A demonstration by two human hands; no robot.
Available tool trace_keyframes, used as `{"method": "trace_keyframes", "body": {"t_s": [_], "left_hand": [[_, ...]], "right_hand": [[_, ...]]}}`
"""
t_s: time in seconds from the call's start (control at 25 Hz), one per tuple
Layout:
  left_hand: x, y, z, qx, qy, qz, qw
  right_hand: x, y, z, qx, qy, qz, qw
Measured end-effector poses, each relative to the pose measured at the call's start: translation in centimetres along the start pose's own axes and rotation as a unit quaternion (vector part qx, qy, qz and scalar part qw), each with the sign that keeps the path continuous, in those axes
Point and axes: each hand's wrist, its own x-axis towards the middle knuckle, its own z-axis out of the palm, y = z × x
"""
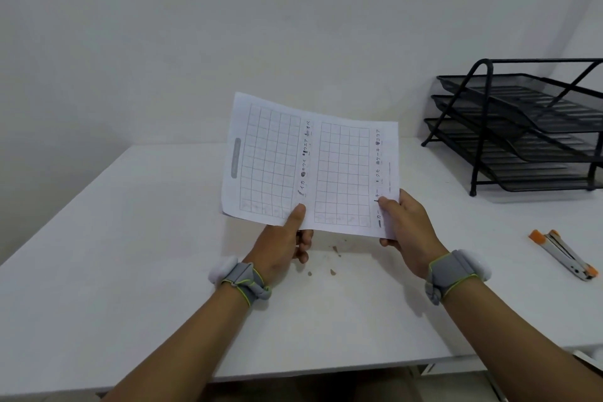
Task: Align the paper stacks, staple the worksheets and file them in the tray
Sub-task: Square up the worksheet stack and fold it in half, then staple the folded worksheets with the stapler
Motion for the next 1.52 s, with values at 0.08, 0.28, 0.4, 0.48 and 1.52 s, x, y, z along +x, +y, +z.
{"method": "trace_keyframes", "body": {"t_s": [0.08,0.28,0.4,0.48,1.52], "left_hand": [[0.6,-0.4,0.7,-0.010,-0.005,0.002,1.000],[2.8,-1.6,1.8,-0.072,-0.019,0.016,0.997],[4.1,-1.7,1.2,-0.076,-0.016,0.022,0.997],[5.2,-1.8,1.4,-0.075,-0.025,0.033,0.996],[6.5,-2.4,1.8,-0.106,-0.034,0.022,0.994]], "right_hand": [[0.1,0.3,-1.1,-0.014,0.016,0.008,1.000],[0.3,0.8,-6.9,-0.045,0.080,0.008,0.996],[0.3,1.1,-10.1,-0.112,0.117,-0.009,0.987],[0.3,1.4,-12.3,-0.160,0.152,-0.030,0.975],[-0.2,4.7,-18.7,-0.364,0.326,-0.084,0.868]]}}
